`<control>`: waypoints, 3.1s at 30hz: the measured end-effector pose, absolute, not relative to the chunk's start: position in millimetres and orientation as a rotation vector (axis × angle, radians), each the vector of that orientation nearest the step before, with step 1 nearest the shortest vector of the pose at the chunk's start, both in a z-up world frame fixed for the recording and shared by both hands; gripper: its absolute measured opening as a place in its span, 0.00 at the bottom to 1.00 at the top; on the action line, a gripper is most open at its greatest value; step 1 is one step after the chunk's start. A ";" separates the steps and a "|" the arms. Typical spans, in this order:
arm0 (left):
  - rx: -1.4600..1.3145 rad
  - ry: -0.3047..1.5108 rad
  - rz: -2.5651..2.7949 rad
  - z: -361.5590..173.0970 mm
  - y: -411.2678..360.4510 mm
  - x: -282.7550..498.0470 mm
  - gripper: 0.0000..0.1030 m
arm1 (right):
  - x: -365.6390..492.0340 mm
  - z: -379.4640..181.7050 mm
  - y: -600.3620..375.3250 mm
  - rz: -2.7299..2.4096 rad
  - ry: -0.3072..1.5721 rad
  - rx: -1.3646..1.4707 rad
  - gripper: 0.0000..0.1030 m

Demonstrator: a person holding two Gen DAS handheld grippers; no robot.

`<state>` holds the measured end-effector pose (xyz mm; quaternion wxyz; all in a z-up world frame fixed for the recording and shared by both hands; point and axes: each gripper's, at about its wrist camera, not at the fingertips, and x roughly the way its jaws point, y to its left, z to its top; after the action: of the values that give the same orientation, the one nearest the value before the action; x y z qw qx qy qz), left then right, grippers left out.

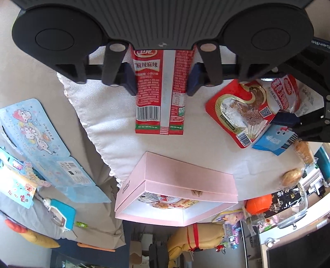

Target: Organize snacks

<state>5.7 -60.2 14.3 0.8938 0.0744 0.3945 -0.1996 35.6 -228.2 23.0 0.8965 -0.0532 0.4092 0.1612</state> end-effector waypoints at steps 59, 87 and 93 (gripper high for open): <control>-0.504 0.887 0.195 51.9 229.9 24.4 0.37 | 106.7 40.2 -69.7 0.752 1.158 0.043 0.83; -0.051 0.897 0.004 27.9 107.2 61.5 0.36 | 47.3 29.1 -84.6 0.540 1.000 -0.031 0.97; -0.098 0.908 -0.021 28.3 127.4 46.9 0.36 | 38.6 23.5 -54.0 0.539 0.905 -0.078 1.00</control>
<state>46.9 127.3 28.3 0.8975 -0.0471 0.4383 -0.0104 38.6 -54.0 23.5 0.8636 -0.0373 0.4318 0.2573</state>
